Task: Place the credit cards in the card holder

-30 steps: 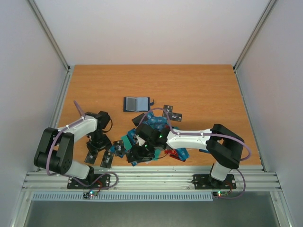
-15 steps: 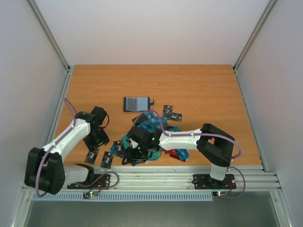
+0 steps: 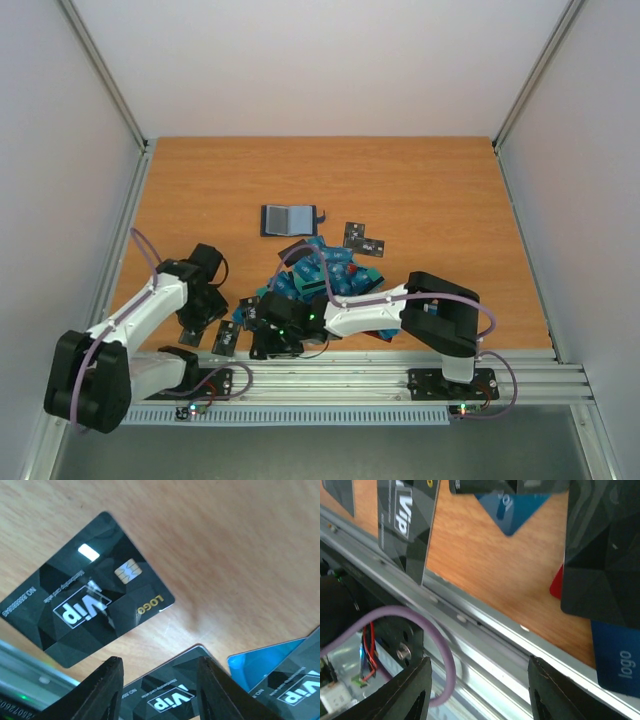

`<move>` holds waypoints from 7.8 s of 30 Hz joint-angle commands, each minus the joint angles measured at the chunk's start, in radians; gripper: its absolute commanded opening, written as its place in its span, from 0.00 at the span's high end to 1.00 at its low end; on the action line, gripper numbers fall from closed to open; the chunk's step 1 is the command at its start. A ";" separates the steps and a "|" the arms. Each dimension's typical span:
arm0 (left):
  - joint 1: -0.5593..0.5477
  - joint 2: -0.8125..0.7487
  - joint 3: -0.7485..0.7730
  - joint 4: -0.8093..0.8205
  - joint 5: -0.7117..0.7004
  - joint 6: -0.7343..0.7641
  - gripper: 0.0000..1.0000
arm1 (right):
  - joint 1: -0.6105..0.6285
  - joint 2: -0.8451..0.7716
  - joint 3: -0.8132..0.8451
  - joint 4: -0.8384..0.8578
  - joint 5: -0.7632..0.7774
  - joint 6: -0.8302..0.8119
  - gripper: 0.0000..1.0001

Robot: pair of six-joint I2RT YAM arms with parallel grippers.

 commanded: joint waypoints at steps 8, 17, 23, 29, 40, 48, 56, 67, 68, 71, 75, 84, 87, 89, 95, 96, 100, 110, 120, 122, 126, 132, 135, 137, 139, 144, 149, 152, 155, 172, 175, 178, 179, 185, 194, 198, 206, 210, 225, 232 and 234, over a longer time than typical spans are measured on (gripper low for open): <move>0.010 -0.082 -0.046 0.028 -0.057 -0.053 0.67 | 0.058 -0.009 -0.049 0.140 0.292 0.121 0.54; 0.024 -0.019 -0.036 0.009 0.164 -0.038 0.61 | 0.064 0.017 -0.023 0.141 0.267 0.047 0.48; 0.134 -0.034 -0.037 -0.037 0.284 0.029 0.57 | 0.087 0.059 0.023 0.158 0.267 0.043 0.47; 0.246 -0.030 0.000 -0.065 0.312 0.103 0.57 | 0.112 0.124 0.072 0.228 0.311 0.065 0.46; 0.346 0.098 -0.012 0.048 0.323 0.114 0.51 | 0.152 0.165 0.069 0.253 0.432 0.149 0.44; 0.347 0.190 -0.090 0.173 0.354 0.081 0.48 | 0.152 0.136 0.019 0.272 0.462 0.177 0.43; 0.346 0.183 -0.180 0.236 0.415 0.034 0.49 | 0.149 0.123 -0.027 0.289 0.460 0.184 0.43; 0.346 0.111 -0.188 0.189 0.450 0.000 0.49 | 0.114 0.129 -0.096 0.431 0.413 0.176 0.42; 0.345 0.118 -0.184 0.187 0.445 0.006 0.49 | 0.111 0.129 -0.097 0.433 0.409 0.176 0.42; 0.346 0.130 -0.184 0.190 0.445 0.022 0.50 | 0.101 0.129 -0.103 0.436 0.401 0.184 0.43; 0.346 0.077 -0.125 0.106 0.408 0.038 0.51 | 0.090 0.129 -0.135 0.446 0.386 0.245 0.43; 0.346 0.066 0.016 0.043 0.309 0.117 0.52 | 0.080 0.121 -0.215 0.531 0.338 0.322 0.43; 0.345 0.096 0.022 0.082 0.300 0.121 0.55 | 0.076 0.110 -0.217 0.511 0.331 0.326 0.43; 0.345 0.137 0.020 0.119 0.306 0.131 0.57 | 0.074 0.105 -0.218 0.491 0.324 0.333 0.43; 0.335 0.267 0.014 0.202 0.325 0.188 0.58 | 0.061 0.119 -0.227 0.482 0.298 0.366 0.44; 0.332 0.275 0.013 0.204 0.327 0.196 0.58 | 0.058 0.126 -0.228 0.495 0.290 0.370 0.44; 0.303 0.284 0.000 0.208 0.329 0.211 0.58 | 0.045 0.157 -0.230 0.546 0.267 0.384 0.44; 0.183 0.325 -0.014 0.222 0.332 0.200 0.58 | 0.016 0.174 -0.246 0.634 0.237 0.383 0.44; 0.143 0.361 -0.007 0.220 0.337 0.211 0.58 | -0.014 0.194 -0.251 0.696 0.196 0.372 0.45; 0.132 0.368 -0.006 0.219 0.339 0.211 0.58 | -0.018 0.195 -0.249 0.697 0.190 0.367 0.45; 0.113 0.368 -0.007 0.213 0.341 0.208 0.58 | -0.025 0.199 -0.241 0.696 0.178 0.361 0.45; 0.099 0.356 -0.014 0.202 0.346 0.204 0.58 | -0.037 0.209 -0.228 0.696 0.160 0.354 0.46; 0.099 0.356 -0.014 0.198 0.364 0.206 0.58 | -0.044 0.216 -0.222 0.703 0.153 0.353 0.46; 0.096 0.358 -0.017 0.201 0.374 0.207 0.58 | -0.047 0.222 -0.217 0.706 0.147 0.351 0.46; 0.092 0.364 -0.017 0.202 0.379 0.208 0.58 | -0.049 0.226 -0.211 0.709 0.143 0.349 0.47; 0.083 0.377 -0.016 0.205 0.388 0.214 0.58 | -0.059 0.232 -0.200 0.718 0.126 0.339 0.49; 0.081 0.381 -0.016 0.204 0.389 0.217 0.58 | -0.065 0.221 -0.196 0.703 0.118 0.322 0.51; 0.081 0.374 -0.022 0.202 0.399 0.210 0.58 | -0.070 0.190 -0.206 0.673 0.127 0.310 0.51; 0.081 0.361 -0.028 0.194 0.404 0.197 0.58 | -0.072 0.157 -0.220 0.634 0.145 0.302 0.51; 0.081 0.337 -0.046 0.184 0.466 0.197 0.58 | -0.081 0.084 -0.224 0.561 0.218 0.302 0.53; 0.081 0.336 -0.045 0.183 0.474 0.197 0.58 | -0.081 0.076 -0.223 0.561 0.220 0.299 0.54; 0.081 0.336 -0.045 0.183 0.480 0.198 0.58 | -0.081 0.063 -0.223 0.551 0.224 0.294 0.55; 0.081 0.336 -0.045 0.183 0.482 0.198 0.58 | -0.081 0.059 -0.223 0.550 0.225 0.291 0.56; 0.081 0.341 -0.040 0.185 0.487 0.201 0.58 | -0.081 0.037 -0.215 0.516 0.229 0.281 0.60; 0.081 0.354 -0.031 0.195 0.496 0.204 0.58 | -0.081 0.025 -0.191 0.467 0.229 0.265 0.60; 0.081 0.358 -0.026 0.197 0.497 0.207 0.58 | -0.081 0.045 -0.178 0.466 0.219 0.262 0.65; 0.081 0.344 -0.019 0.190 0.504 0.211 0.58 | -0.089 0.050 -0.180 0.452 0.208 0.255 0.89; 0.081 0.291 0.002 0.162 0.490 0.207 0.58 | -0.102 0.030 -0.172 0.430 0.187 0.234 0.94; 0.081 0.022 0.402 -0.101 0.336 0.389 0.39 | -0.309 -0.307 -0.060 -0.062 -0.080 -0.159 0.99; 0.081 -0.012 0.544 0.031 0.546 0.612 0.35 | -0.563 -0.364 0.136 -0.409 -0.384 -0.515 0.99; 0.081 0.010 0.574 0.092 0.657 0.648 0.33 | -0.633 -0.348 0.213 -0.534 -0.455 -0.639 0.99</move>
